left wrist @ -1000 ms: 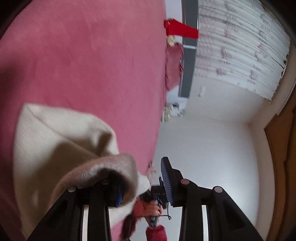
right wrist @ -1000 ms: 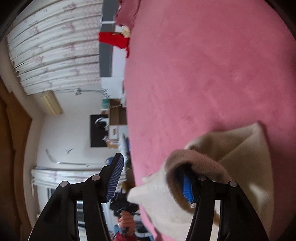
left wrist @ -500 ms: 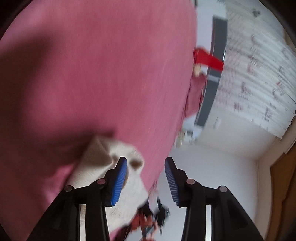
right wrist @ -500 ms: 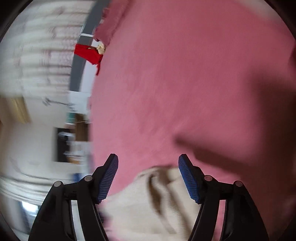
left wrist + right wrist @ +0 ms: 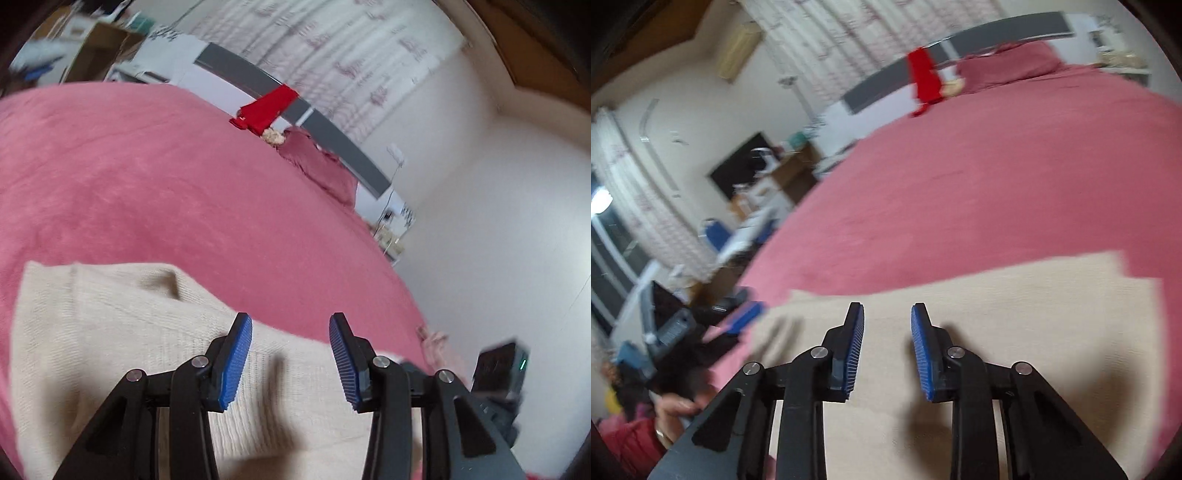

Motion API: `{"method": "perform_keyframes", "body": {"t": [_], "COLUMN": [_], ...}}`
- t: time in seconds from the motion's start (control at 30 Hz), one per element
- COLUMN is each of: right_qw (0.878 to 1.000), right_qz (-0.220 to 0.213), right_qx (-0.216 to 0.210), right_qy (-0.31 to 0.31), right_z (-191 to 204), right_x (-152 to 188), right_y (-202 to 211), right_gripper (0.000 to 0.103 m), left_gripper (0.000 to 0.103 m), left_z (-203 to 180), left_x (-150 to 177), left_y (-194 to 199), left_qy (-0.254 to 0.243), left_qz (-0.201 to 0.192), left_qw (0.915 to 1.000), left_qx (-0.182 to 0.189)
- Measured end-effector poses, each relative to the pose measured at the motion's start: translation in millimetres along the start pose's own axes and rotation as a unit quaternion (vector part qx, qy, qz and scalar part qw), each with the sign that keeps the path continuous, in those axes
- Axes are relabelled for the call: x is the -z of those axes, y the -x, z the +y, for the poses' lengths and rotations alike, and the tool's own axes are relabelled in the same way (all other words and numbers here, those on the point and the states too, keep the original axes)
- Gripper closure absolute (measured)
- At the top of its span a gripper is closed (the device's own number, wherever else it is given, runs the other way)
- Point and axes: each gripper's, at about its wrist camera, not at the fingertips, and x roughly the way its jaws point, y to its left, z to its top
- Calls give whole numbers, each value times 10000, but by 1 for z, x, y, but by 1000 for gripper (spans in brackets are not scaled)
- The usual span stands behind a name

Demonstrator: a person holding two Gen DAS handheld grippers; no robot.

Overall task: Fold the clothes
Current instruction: 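Open both tools and release the sweater onto the bed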

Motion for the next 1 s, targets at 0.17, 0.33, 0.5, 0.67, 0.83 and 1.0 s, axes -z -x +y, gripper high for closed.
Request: {"method": "perform_keyframes", "body": {"t": [0.17, 0.33, 0.5, 0.67, 0.83, 1.0], "right_qw": [9971, 9876, 9895, 9920, 9957, 9877], "right_qz": [59, -424, -566, -972, -313, -438], "right_qx": [-72, 469, 855, 308, -24, 144], "right_qy": [-752, -1439, -1014, -742, -876, -1494], "right_z": [-51, -118, -107, -79, -78, -136], "right_x": [-2, 1, -13, -14, 9, 13], "right_y": [-33, -11, 25, 75, 40, 34], "right_gripper": [90, 103, 94, 94, 94, 103], "left_gripper": [73, 73, 73, 65, 63, 61], "left_z": [37, 47, 46, 10, -20, -8], "left_x": [14, 25, 18, 16, 31, 45], "left_y": [-23, -20, -9, 34, 2, -31], "left_qy": [-380, -403, -169, -61, -902, -1232], "left_qz": [195, -16, 45, -705, -228, -26], "left_qw": [9941, 9969, 9972, 9923, 9806, 9683], "left_qx": [-1001, -683, -732, -1012, -1725, -2172]}}
